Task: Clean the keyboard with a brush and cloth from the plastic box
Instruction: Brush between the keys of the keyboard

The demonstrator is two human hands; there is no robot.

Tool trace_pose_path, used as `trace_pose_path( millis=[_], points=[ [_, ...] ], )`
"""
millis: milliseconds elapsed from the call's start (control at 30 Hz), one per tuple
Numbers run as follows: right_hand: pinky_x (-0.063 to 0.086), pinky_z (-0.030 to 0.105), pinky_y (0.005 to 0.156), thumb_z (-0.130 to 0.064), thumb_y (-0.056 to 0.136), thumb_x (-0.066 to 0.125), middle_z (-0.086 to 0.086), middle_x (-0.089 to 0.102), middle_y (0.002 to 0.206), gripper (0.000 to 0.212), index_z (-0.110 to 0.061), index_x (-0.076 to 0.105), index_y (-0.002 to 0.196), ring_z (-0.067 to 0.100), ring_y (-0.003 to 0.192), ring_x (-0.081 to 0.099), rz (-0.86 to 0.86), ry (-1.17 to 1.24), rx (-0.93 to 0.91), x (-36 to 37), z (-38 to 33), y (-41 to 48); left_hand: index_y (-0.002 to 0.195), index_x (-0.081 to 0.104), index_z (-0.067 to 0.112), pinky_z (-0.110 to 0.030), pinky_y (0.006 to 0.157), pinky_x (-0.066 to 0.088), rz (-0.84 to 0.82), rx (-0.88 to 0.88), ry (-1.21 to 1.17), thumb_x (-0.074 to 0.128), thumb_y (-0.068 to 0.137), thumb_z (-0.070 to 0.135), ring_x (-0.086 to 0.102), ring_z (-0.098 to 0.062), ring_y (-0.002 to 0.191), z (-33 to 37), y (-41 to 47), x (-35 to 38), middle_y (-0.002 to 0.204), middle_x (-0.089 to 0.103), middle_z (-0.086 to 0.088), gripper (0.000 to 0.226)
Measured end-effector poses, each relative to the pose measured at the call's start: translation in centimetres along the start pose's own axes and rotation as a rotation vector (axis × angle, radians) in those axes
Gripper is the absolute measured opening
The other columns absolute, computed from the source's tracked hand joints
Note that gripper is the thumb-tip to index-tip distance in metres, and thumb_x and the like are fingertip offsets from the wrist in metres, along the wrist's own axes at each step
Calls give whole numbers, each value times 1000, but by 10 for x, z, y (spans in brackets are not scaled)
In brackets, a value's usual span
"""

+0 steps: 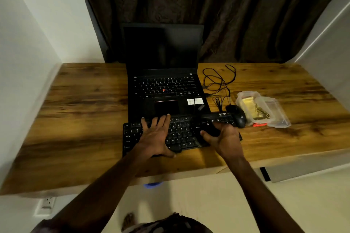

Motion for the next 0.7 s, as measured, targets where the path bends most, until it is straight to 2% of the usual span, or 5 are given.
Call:
trace_pose_path(
  millis=[133,267,400,533,700],
  points=[
    [50,21,87,-26,82,82,10,73,111,44,-2,70,117,12,95,65,126,-7,38,-26,20,-1,156,-12,16,-70,114,0,-7,-9,-10,80,49,75,13,-27,147,2,1,-2,161,9,-1,153],
    [57,31,92,-49,78,79,4,73,110,54,-13,70,117,18,104,68,96,-48,53,-13,20,-2,156,-13,16,-69,115,0,-15,-14,-10,81,48,74,11,-28,147,3,1,-2,161,8,-2,155],
    [59,25,87,-34,83,80,-6,77,98,28,-20,75,107,4,89,71,-42,-2,-31,11,-3,-8,156,-15,16,-69,114,-1,-14,-18,1,82,48,72,11,-29,146,8,2,-1,160,8,-3,155],
    [56,23,92,-35,84,78,-10,74,101,31,-22,73,112,4,94,68,-79,8,-46,12,-3,-5,155,-16,16,-69,114,-2,-18,-32,-4,82,48,72,9,-30,147,11,4,0,160,6,-5,155],
    [48,26,82,-39,93,67,4,66,115,43,-23,58,132,11,106,54,8,-192,-55,-11,11,9,155,-16,17,-69,114,-3,-18,-46,-28,82,48,72,5,-28,149,10,4,1,162,3,-4,156]
  ],
)
Point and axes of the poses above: each hand's wrist, its own y-axis towards the middle knuckle, its own x-axis out of the palm, z = x × y, the point moved 3 cm from there along y, towards the middle knuckle
